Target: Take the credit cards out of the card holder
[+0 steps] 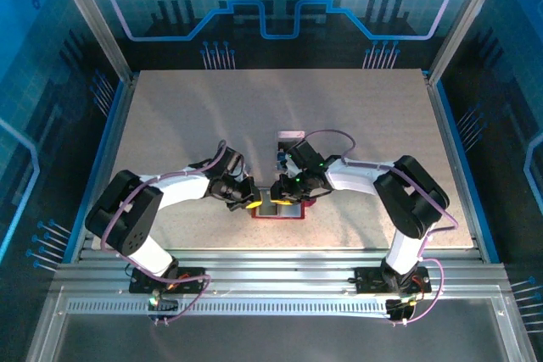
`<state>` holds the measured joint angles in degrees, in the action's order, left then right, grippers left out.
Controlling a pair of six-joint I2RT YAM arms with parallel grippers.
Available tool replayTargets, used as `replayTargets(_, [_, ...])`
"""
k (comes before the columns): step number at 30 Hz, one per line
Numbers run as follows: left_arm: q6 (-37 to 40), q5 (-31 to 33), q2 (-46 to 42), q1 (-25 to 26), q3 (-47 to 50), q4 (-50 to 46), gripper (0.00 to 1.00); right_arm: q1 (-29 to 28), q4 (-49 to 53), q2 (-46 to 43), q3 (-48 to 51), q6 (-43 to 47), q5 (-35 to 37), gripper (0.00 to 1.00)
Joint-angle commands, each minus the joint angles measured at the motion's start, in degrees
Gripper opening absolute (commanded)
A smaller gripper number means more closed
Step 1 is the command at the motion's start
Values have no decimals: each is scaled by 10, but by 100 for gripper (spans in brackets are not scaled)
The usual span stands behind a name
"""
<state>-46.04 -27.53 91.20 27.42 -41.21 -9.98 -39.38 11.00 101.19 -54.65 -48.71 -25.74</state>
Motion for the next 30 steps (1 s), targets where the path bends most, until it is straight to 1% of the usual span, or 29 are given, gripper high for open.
replayTargets(1, [20, -8, 7, -3, -8, -4, 7, -9, -5, 14, -16, -5, -6, 26])
replayTargets(8, [29, 4, 8, -3, -7, -19, 6, -10, -5, 23, -20, -3, -5, 26])
replayTargets(18, [27, 2, 11, -3, -5, -17, 6, -10, -6, 37, -21, -2, -8, 26])
replayTargets(30, [28, 2, 18, -3, -7, -18, 5, -10, 49, 25, -25, 24, 24, 26])
